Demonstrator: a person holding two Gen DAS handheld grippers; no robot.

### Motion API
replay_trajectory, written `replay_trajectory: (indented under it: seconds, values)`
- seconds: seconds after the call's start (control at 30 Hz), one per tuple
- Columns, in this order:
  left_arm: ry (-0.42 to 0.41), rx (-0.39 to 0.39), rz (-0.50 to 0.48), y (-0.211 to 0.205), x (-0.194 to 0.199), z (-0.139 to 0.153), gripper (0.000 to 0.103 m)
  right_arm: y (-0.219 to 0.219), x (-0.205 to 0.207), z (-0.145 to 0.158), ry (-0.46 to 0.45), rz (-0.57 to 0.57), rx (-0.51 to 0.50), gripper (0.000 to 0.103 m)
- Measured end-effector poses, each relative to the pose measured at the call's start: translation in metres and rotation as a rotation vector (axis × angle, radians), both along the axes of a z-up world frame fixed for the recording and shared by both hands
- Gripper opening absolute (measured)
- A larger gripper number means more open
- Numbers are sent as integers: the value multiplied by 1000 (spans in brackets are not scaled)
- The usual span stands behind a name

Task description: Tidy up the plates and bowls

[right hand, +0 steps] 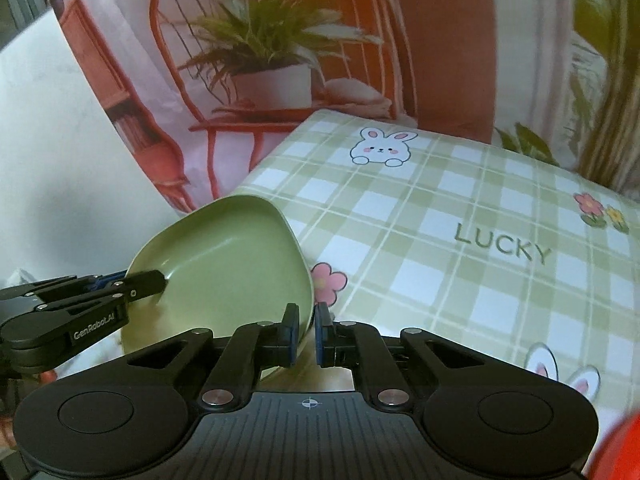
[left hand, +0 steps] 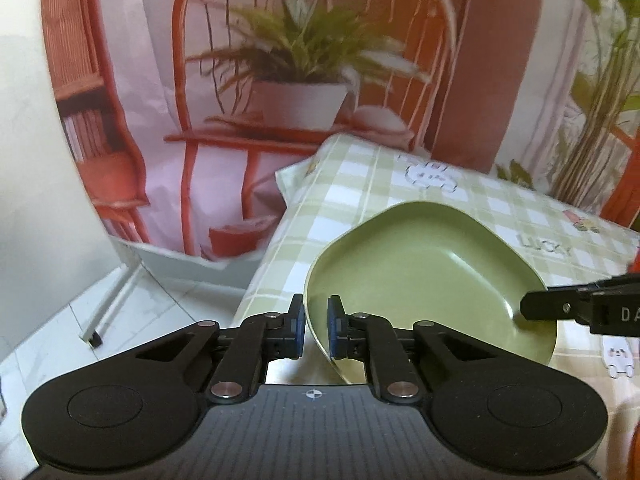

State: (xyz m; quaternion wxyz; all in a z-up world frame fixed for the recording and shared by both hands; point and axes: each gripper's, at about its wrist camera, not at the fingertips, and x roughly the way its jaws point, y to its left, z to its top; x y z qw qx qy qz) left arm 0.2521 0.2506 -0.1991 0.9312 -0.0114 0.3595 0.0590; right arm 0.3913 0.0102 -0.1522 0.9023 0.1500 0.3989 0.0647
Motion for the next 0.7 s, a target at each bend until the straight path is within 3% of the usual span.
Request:
replay_trajectory:
  seconds: [0.37,0.7]
  values:
    - [-39,-34,-92,-67,-42,43,12,-64,-100,42,-80,-93,66,8]
    - [-53,-92,-241,-152,-78,55,12,-129,-198,49,-152,-206,43,8]
